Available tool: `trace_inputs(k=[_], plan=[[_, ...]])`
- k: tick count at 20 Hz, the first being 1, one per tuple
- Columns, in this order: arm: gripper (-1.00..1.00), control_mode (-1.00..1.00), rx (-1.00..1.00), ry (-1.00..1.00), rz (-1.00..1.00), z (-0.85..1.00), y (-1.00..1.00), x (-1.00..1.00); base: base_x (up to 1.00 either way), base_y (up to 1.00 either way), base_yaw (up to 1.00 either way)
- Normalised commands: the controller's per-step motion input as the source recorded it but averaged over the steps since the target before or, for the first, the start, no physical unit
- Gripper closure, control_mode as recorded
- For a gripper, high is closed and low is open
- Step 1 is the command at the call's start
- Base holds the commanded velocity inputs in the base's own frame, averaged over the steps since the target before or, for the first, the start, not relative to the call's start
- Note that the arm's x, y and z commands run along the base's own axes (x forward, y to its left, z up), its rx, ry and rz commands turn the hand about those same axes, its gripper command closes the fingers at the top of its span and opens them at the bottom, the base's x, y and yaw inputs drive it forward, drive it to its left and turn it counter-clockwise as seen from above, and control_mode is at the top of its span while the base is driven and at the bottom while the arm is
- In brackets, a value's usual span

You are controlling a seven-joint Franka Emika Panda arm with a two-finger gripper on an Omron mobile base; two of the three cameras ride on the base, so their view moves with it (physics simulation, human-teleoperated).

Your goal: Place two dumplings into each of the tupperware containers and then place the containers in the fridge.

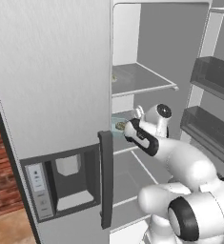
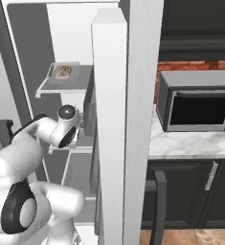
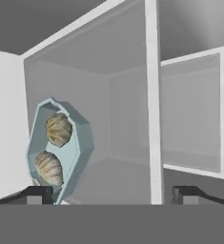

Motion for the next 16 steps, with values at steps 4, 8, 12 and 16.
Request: trace_inputs(k=[4,8,12,16], plan=[[-1.0,-1.0,-0.01,0.2,0.0,0.14,-0.24,-0.88,0.0,0.0,0.0],[-1.0,-1.0,-0.08,0.28,0.04,0.0,0.04,-0.96,0.0,0.0,0.0],[-1.0,-1.0,-0.05,0.27,0.03,0.23,0.19,-0.96,0.0,0.0,0.0],[-1.0,-1.0,-0.03,0.2,0.04,0.54,0.03,-0.96,0.0,0.0,0.0]])
